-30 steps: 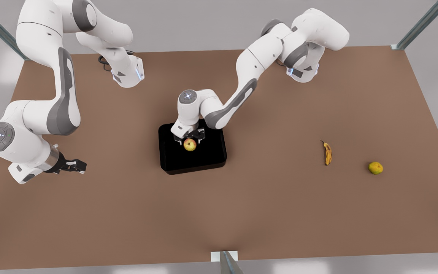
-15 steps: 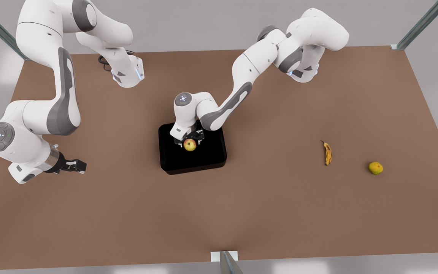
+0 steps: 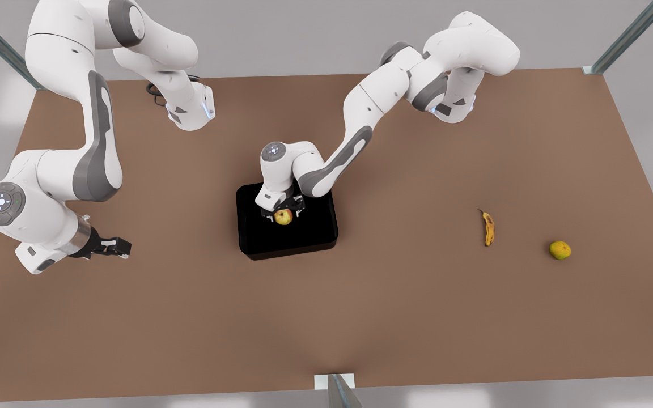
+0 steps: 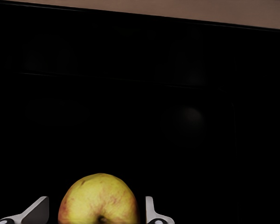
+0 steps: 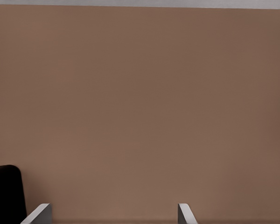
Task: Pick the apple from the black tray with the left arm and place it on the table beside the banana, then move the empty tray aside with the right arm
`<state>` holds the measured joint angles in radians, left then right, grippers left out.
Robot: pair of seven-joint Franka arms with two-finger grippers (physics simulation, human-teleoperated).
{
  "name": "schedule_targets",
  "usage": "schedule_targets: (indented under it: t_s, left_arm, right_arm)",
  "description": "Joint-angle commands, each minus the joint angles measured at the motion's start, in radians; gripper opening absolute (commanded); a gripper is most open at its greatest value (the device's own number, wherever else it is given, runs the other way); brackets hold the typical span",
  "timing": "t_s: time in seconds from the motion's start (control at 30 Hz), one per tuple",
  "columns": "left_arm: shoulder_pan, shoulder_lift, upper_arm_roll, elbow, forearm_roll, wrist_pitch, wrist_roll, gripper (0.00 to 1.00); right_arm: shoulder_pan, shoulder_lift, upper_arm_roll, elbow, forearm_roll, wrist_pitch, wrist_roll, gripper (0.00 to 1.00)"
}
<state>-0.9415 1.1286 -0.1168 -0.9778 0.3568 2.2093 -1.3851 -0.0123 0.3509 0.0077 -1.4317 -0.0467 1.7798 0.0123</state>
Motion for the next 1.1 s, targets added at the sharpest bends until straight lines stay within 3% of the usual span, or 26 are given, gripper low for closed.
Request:
schedule_targets:
  t_s: [0.0,0.1,0.2,0.33,0.5,0.53,0.6,0.7,0.77,0.8,0.83,0.9,0.93,1.03,1.07]
  left_arm:
    - [0.000,0.000,0.003,0.001,0.001,0.007,-0.038,1.00]
    - [-0.003,0.002,0.006,0.001,0.001,0.013,-0.038,0.98]
    - [-0.003,0.002,0.011,0.001,0.001,0.013,-0.038,0.74]
    - [-0.005,-0.018,0.009,-0.004,0.002,-0.037,-0.022,0.73]
    - [0.092,-0.239,-0.001,-0.039,-0.173,-0.398,0.351,0.75]
    - [0.125,-0.274,-0.001,-0.068,-0.176,-0.436,0.419,0.76]
    - [0.220,-0.337,-0.001,-0.071,-0.225,-0.534,0.580,0.76]
    - [0.360,-0.362,0.000,-0.081,-0.239,-0.591,0.790,0.76]
    - [0.478,-0.351,0.002,-0.082,-0.237,-0.585,0.977,0.76]
    - [0.547,-0.348,0.002,-0.094,-0.234,-0.562,1.090,0.76]
    - [0.604,-0.345,0.003,-0.128,-0.229,-0.499,1.182,0.76]
    - [0.716,-0.343,0.003,-0.191,-0.226,-0.399,1.365,0.76]
    - [0.763,-0.336,0.003,-0.197,-0.226,-0.381,1.452,0.76]
    - [0.882,-0.334,0.003,-0.252,-0.228,-0.306,1.646,0.76]
    - [0.931,-0.332,0.003,-0.252,-0.234,-0.298,1.709,0.76]
  right_arm:
    - [0.000,-0.001,0.000,0.001,0.001,0.000,0.000,1.00]
    - [0.000,-0.001,0.000,0.001,0.001,0.000,0.000,1.00]
    - [-0.002,-0.001,-0.002,0.001,0.001,0.000,-0.003,1.00]
    - [-0.002,-0.001,-0.002,0.001,0.001,0.000,-0.003,1.00]
    - [-0.002,-0.003,0.000,0.001,0.002,-0.002,0.002,1.00]
    - [0.000,-0.006,0.003,0.004,0.002,-0.081,0.003,1.00]
    - [0.035,-0.041,0.054,0.172,0.005,-0.443,0.005,1.00]
    - [0.078,-0.061,0.259,0.246,0.010,-0.620,0.225,1.00]
    - [0.087,0.014,0.445,0.286,0.057,-0.537,0.587,1.00]
    - [0.083,0.081,0.443,0.286,0.233,-0.482,0.779,1.00]
    - [0.103,0.109,0.452,0.281,0.245,-0.393,0.814,1.00]
    - [0.162,0.210,0.452,0.272,0.144,-0.292,0.845,0.97]
    - [0.169,0.223,0.452,0.180,0.102,-0.203,0.818,0.94]
    - [0.129,0.117,0.452,-0.110,0.099,0.024,0.730,0.94]
    - [0.109,0.088,0.448,-0.110,0.100,0.007,0.677,0.94]
